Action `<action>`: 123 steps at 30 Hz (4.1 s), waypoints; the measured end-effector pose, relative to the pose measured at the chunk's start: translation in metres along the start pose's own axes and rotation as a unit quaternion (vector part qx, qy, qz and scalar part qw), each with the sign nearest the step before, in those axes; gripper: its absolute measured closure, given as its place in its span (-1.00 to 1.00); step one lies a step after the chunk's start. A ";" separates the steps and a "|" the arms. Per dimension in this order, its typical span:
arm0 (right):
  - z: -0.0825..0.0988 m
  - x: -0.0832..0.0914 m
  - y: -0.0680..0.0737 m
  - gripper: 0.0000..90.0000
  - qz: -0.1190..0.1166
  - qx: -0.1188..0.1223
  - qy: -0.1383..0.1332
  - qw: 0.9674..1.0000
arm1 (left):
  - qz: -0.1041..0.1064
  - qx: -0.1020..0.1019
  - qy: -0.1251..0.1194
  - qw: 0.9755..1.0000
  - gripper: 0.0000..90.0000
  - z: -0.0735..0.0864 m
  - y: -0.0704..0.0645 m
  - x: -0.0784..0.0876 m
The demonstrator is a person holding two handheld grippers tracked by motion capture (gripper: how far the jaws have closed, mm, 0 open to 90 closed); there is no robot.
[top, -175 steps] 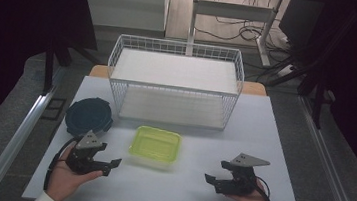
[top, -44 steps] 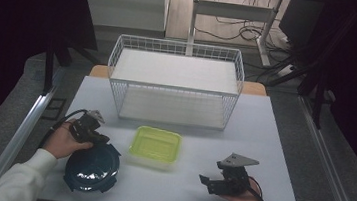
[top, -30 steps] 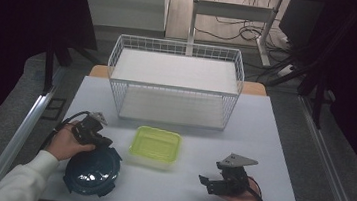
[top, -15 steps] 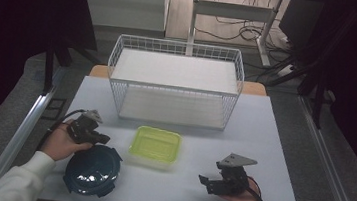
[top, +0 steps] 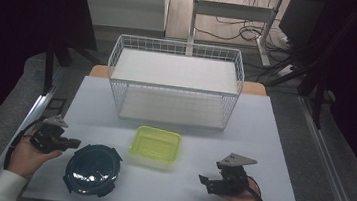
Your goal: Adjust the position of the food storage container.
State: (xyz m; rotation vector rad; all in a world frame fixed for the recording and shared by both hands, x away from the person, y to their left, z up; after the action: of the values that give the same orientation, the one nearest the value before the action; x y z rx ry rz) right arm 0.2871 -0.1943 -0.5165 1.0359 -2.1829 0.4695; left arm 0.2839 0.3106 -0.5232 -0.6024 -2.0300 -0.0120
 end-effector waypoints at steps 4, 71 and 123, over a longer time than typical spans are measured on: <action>-0.001 -0.002 0.002 -0.56 -0.002 0.002 0.002 1.000 | 0.002 0.000 0.013 1.000 1.00 0.012 -0.005 -0.005; -0.007 -0.007 0.002 -0.56 -0.005 0.011 0.005 1.000 | 0.044 0.041 0.052 0.997 1.00 0.074 -0.072 0.010; -0.028 -0.003 0.022 -0.60 -0.081 -0.005 -0.056 0.995 | 0.030 0.132 -0.080 0.988 -0.26 0.052 -0.067 0.018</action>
State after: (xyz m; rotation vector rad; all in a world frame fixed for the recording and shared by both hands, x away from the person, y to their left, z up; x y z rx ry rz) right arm 0.2829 -0.1631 -0.4992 1.2491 -2.1742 0.3324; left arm 0.2063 0.2719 -0.5199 -0.5094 -2.1214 0.3453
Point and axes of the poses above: each handheld gripper's, and its own axes: x roughly backward along the jaws, z roughly out of its underside, y roughly to its left, the point moved 4 cm from there along -x, roughly forward along the jaws, and after that the axes turned 9 degrees about x, right-handed, at the moved point
